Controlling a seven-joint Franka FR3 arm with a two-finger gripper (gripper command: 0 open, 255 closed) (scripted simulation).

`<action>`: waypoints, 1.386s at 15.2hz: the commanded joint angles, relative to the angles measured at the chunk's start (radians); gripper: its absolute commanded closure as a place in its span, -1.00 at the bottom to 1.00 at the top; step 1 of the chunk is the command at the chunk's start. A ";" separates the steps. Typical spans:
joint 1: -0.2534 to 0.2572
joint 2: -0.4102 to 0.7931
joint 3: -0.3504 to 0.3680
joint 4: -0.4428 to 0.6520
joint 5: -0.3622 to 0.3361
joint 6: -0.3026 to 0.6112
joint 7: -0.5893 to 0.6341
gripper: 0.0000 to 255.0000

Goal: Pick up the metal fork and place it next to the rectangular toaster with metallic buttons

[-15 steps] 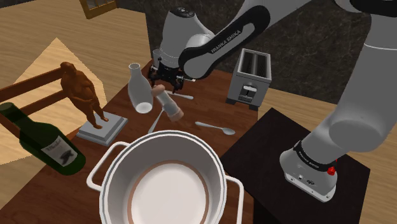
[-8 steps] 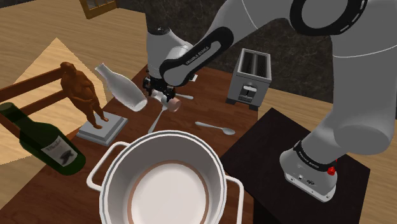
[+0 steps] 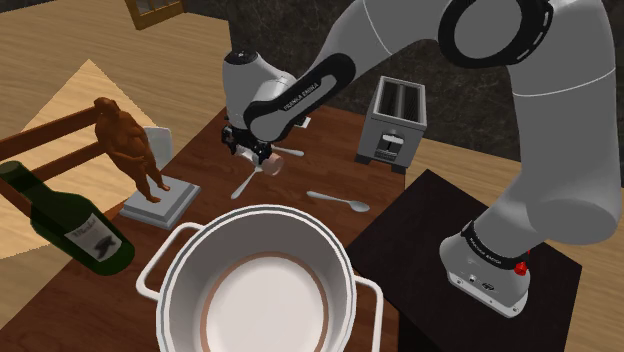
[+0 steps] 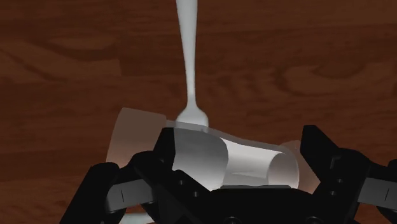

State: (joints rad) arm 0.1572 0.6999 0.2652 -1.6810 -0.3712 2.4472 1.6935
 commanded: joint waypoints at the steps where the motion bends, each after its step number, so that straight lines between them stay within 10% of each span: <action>1: -0.014 0.077 -0.016 -0.004 0.001 -0.004 -0.014 -1.00; 8: -0.006 0.076 -0.025 -0.005 0.010 -0.002 -0.019 -1.00; 9: -0.012 0.099 -0.031 0.009 0.006 0.008 -0.028 1.00; 17: -0.121 0.063 -0.030 -0.075 0.023 0.066 -0.130 1.00; 18: -0.003 0.075 -0.028 -0.005 0.014 -0.001 -0.022 1.00; 21: -0.005 0.044 -0.025 -0.014 0.027 -0.023 -0.031 1.00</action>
State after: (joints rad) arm 0.1516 0.6938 0.2475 -1.6667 -0.3470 2.4447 1.6555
